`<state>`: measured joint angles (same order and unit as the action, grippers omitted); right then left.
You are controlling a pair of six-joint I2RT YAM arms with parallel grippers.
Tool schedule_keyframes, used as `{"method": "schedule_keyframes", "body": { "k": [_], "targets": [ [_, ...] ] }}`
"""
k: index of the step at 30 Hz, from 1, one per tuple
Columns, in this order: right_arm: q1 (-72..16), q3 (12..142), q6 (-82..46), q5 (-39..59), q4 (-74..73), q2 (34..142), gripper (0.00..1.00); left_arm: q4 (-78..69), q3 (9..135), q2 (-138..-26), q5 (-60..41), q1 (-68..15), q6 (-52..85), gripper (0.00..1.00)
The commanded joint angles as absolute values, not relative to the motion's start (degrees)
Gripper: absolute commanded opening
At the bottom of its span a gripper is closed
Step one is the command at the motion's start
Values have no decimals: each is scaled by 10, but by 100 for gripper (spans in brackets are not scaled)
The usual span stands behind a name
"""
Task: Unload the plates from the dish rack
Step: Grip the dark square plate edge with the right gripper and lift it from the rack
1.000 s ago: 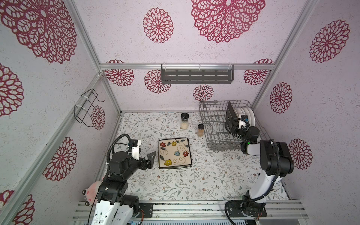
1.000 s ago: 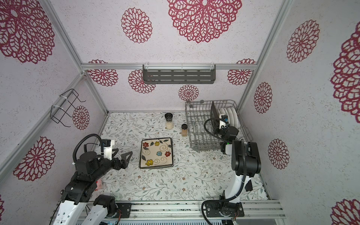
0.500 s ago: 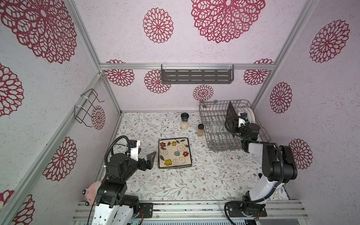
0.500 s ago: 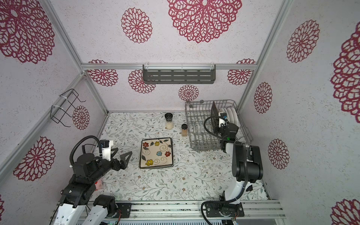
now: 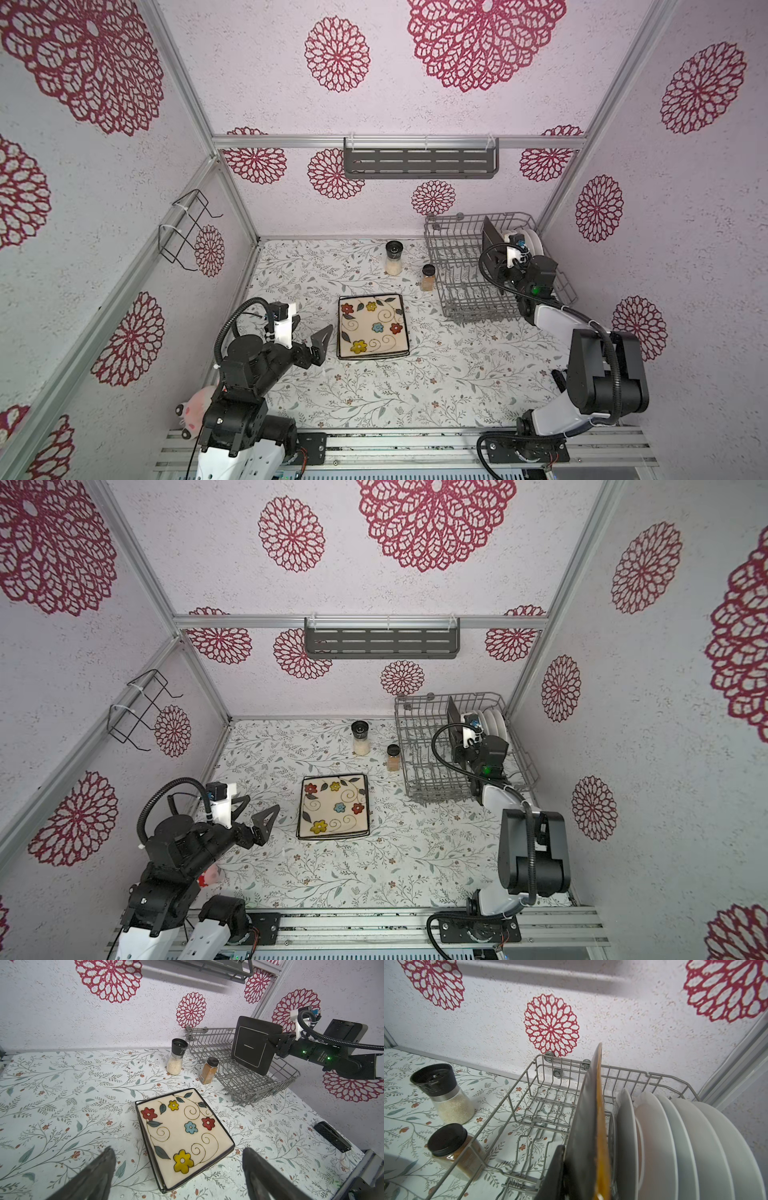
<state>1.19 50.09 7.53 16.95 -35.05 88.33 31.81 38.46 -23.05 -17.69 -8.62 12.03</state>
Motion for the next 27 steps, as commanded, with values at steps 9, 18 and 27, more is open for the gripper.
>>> {"method": "schedule_keyframes", "body": {
  "k": [9,18,27],
  "targets": [
    [-43,560,116,205,-320,750,4,302,378,-193,-185,-83,111,97],
    [-129,584,209,155,-212,679,4,295,387,-190,-181,-82,135,97],
    [-221,610,292,96,-141,633,4,249,415,-247,-203,-83,202,97]
  ]
}}
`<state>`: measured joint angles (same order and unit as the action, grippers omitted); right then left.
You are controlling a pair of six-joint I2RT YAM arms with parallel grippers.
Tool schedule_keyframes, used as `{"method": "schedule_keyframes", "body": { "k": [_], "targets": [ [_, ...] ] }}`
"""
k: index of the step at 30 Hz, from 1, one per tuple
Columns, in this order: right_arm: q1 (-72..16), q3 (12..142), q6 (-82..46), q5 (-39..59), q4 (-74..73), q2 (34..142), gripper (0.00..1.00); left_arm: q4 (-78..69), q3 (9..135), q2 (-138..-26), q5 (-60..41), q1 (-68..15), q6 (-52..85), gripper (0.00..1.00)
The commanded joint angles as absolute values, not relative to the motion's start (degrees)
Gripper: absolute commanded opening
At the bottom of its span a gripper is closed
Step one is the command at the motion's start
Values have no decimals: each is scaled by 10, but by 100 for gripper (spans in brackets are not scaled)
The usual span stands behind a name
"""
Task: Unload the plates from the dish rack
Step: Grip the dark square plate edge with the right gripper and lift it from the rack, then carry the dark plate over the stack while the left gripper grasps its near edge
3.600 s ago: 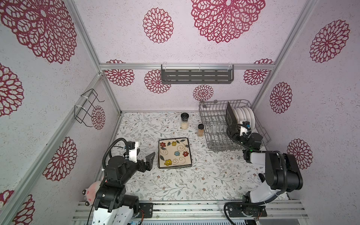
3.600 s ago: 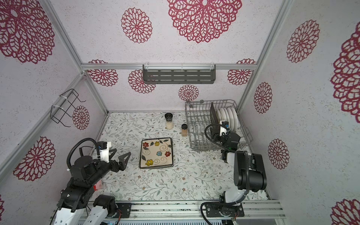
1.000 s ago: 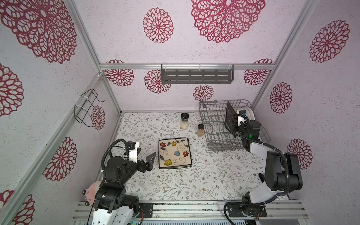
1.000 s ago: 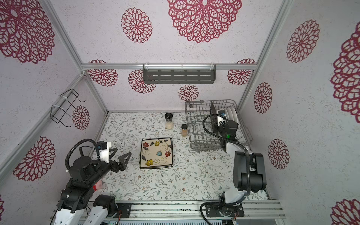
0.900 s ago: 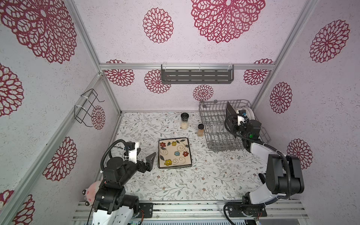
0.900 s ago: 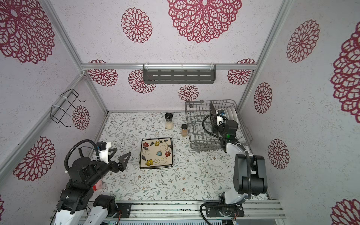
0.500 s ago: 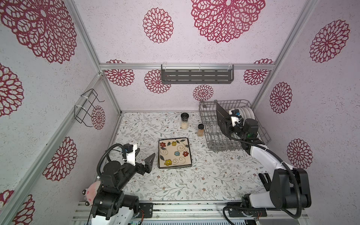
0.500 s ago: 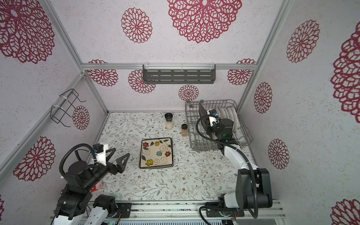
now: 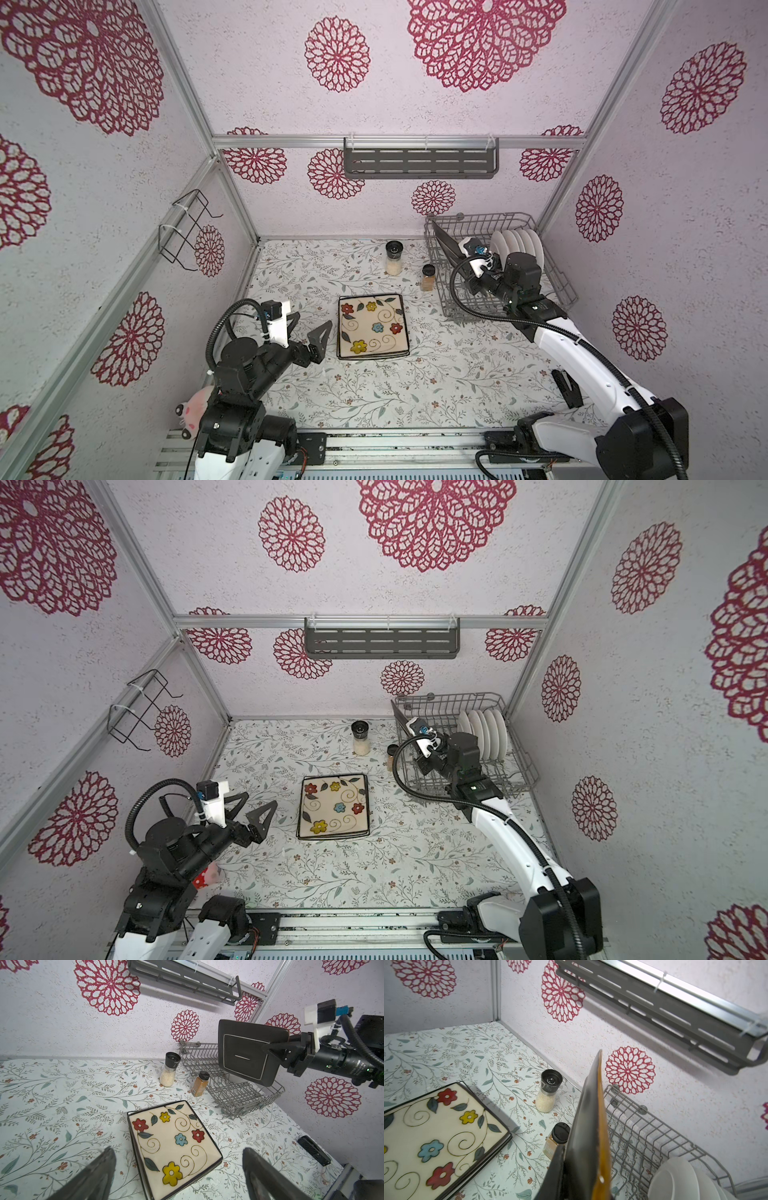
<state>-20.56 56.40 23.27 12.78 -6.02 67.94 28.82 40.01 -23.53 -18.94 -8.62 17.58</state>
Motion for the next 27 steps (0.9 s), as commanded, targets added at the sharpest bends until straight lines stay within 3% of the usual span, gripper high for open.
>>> {"method": "schedule_keyframes", "body": {
  "k": [1,9,17,27],
  "targets": [
    [-232,611,301,88,-135,628,4,237,415,-251,-201,-83,213,97],
    [-353,623,413,-13,-89,606,3,184,423,-317,-197,-82,331,97],
    [-452,617,484,-95,-90,604,3,80,410,-425,-317,-90,463,97],
    [-551,584,595,-212,-123,622,3,-19,378,-461,-307,-121,546,98]
  ]
}}
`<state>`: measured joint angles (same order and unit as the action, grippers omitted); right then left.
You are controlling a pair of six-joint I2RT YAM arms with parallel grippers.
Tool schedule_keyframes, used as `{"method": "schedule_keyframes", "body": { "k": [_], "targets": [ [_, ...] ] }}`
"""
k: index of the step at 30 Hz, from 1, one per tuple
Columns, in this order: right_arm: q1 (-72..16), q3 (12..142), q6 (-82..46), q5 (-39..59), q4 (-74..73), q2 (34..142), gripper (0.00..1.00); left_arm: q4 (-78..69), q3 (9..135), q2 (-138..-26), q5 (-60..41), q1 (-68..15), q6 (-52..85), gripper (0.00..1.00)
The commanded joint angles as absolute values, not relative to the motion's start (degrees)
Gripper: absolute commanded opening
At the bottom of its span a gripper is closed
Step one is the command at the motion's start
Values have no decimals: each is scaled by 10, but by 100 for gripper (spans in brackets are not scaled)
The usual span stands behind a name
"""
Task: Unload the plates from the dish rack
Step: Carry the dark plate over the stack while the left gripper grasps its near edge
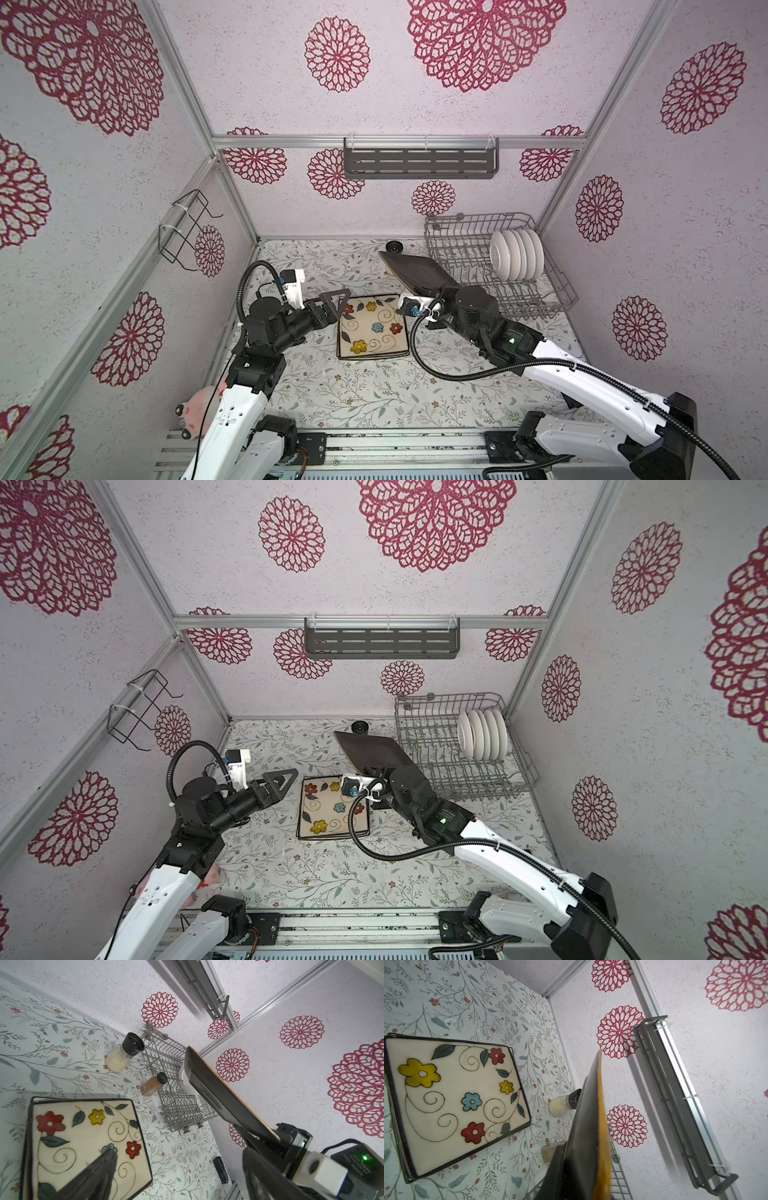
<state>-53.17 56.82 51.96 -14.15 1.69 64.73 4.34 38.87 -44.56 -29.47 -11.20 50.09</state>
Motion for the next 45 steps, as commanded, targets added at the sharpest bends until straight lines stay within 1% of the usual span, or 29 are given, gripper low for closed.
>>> {"method": "schedule_keyframes", "body": {
  "k": [1,6,12,18,21,27,33,34,45],
  "targets": [
    [-559,580,603,-222,-130,624,3,-32,376,-473,-309,-128,554,98],
    [-597,562,648,-257,-167,634,3,-86,362,-520,-288,-166,580,100],
    [-643,540,728,-309,-220,655,3,-166,352,-576,-287,-193,622,96],
    [-672,530,767,-346,-240,675,3,-237,348,-624,-289,-217,655,95],
    [-680,521,781,-359,-258,685,3,-264,348,-649,-288,-229,671,92],
    [-686,508,817,-386,-297,716,2,-327,351,-704,-302,-246,703,82],
    [-686,498,851,-417,-339,748,2,-368,351,-742,-316,-252,725,65],
    [-703,497,852,-421,-343,752,2,-371,350,-746,-315,-253,728,63],
    [-707,489,851,-444,-360,763,2,-389,350,-767,-326,-253,732,33]
  ]
}}
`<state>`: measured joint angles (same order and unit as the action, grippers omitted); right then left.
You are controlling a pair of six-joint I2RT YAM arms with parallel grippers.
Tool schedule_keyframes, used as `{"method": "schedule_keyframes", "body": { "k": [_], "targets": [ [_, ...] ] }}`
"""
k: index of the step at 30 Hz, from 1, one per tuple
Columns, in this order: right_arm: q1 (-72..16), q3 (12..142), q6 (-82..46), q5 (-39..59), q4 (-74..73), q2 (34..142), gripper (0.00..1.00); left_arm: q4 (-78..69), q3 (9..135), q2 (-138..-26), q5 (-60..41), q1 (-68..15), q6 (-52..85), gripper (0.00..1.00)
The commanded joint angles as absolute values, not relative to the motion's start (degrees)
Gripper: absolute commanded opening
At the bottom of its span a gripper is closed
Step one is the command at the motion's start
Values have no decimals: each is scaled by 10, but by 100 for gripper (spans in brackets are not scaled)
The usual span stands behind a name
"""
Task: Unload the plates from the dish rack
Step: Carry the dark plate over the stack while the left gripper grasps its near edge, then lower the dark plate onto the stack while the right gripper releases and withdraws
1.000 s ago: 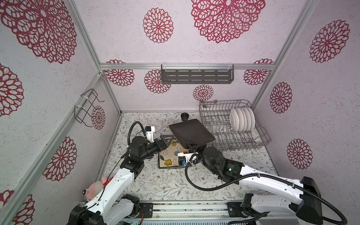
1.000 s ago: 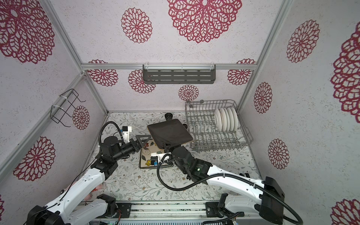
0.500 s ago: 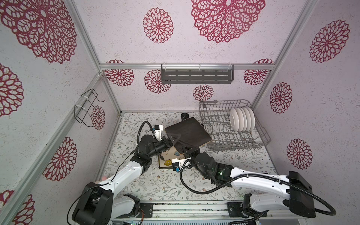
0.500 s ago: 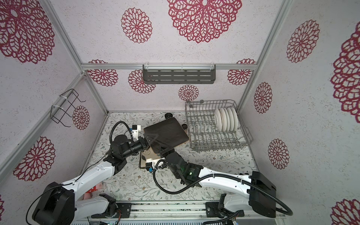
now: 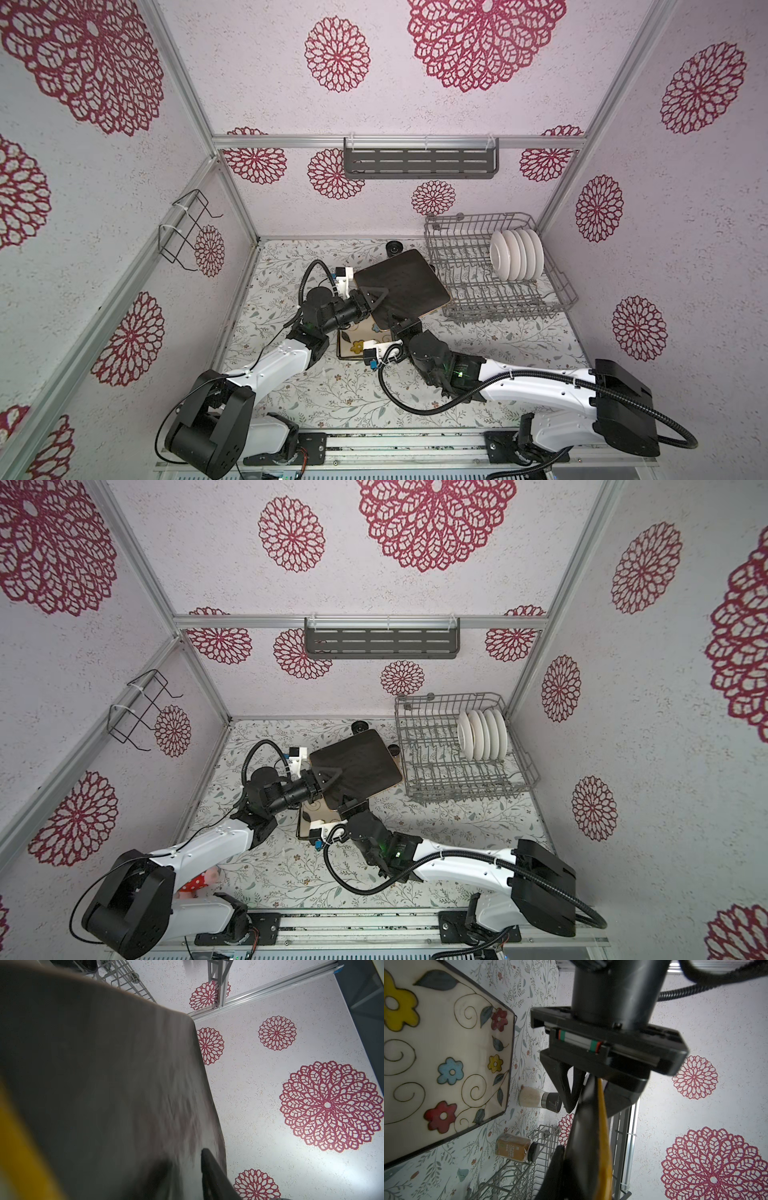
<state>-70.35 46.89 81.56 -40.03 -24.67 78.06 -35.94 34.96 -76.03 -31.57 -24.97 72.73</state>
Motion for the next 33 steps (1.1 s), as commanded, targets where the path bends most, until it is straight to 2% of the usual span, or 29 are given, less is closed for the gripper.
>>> {"method": "schedule_keyframes", "body": {
  "k": [1,9,14,18,22,24,25,29,33],
  "targets": [
    [-707,489,851,-445,-361,763,2,-389,350,-768,-328,-253,731,31],
    [-708,488,848,-451,-366,771,5,-388,351,-767,-335,-253,726,12],
    [-707,486,849,-457,-373,781,13,-355,361,-762,-339,-252,704,5],
    [-708,480,849,-470,-376,785,31,-277,386,-749,-343,-246,658,3],
    [-719,472,837,-500,-362,778,74,-182,416,-730,-345,-223,606,0],
    [-726,462,822,-505,-346,763,91,-149,427,-725,-349,-209,587,0],
    [-730,458,811,-505,-331,754,96,-139,432,-723,-352,-202,582,0],
    [-746,457,723,-489,-207,709,99,-101,450,-718,-364,-175,560,0],
    [-746,455,576,-456,-73,658,99,-50,473,-712,-367,-153,521,0]
  ]
}}
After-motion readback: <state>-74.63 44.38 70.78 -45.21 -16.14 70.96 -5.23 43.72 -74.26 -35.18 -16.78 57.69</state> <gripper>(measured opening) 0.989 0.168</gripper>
